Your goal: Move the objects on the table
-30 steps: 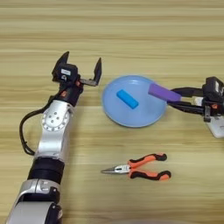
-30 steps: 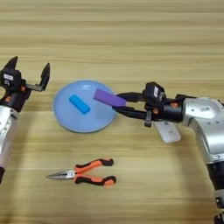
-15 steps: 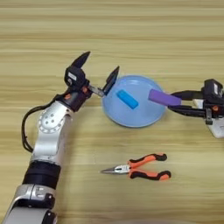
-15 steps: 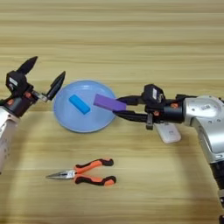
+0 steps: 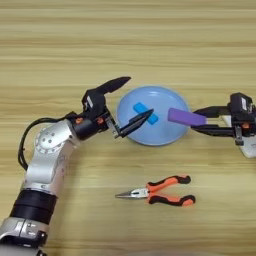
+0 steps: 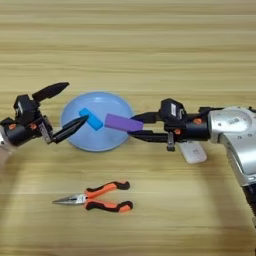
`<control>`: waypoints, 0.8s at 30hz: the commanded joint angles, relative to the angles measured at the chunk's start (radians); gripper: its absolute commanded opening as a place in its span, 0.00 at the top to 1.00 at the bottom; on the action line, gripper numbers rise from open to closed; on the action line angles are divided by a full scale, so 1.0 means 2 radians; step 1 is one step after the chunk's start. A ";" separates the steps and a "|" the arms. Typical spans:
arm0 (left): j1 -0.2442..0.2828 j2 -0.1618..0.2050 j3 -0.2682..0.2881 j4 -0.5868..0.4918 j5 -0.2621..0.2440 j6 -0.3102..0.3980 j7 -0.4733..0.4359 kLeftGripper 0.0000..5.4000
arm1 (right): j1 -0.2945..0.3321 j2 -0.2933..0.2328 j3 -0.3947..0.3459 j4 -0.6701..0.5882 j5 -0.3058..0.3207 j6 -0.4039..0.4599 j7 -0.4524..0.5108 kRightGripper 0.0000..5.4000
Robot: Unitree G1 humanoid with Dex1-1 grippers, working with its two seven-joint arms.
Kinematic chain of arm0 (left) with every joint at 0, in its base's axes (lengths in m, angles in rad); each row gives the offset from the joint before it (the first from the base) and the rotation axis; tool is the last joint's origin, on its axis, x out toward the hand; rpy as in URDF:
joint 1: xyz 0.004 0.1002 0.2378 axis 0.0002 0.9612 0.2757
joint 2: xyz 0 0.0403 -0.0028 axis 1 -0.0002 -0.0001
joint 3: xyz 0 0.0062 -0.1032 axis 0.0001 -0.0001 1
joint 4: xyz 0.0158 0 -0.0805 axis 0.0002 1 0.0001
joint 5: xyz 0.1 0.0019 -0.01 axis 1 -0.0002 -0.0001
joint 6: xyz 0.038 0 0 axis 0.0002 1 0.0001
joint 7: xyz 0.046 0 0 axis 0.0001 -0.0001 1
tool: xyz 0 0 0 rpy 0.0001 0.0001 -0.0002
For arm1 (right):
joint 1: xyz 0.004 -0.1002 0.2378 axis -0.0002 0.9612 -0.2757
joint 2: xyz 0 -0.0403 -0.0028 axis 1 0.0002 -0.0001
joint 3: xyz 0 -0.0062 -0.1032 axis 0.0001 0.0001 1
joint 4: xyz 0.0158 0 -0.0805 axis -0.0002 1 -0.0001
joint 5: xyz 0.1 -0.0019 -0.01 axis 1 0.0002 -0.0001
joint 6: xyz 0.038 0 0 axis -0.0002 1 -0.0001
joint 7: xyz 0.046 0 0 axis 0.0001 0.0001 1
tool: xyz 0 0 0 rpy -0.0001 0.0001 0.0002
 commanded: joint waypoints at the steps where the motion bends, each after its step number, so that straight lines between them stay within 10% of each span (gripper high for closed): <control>1: 0.006 0.020 -0.013 -0.031 -0.021 0.031 -0.044 0.00 | -0.008 -0.010 0.007 -0.014 -0.004 0.009 0.007 0.74; 24: 0.005 0.023 -0.068 -0.041 -0.006 0.030 -0.111 0.00 | -0.010 0.001 0.028 -0.079 0.012 0.048 0.009 0.74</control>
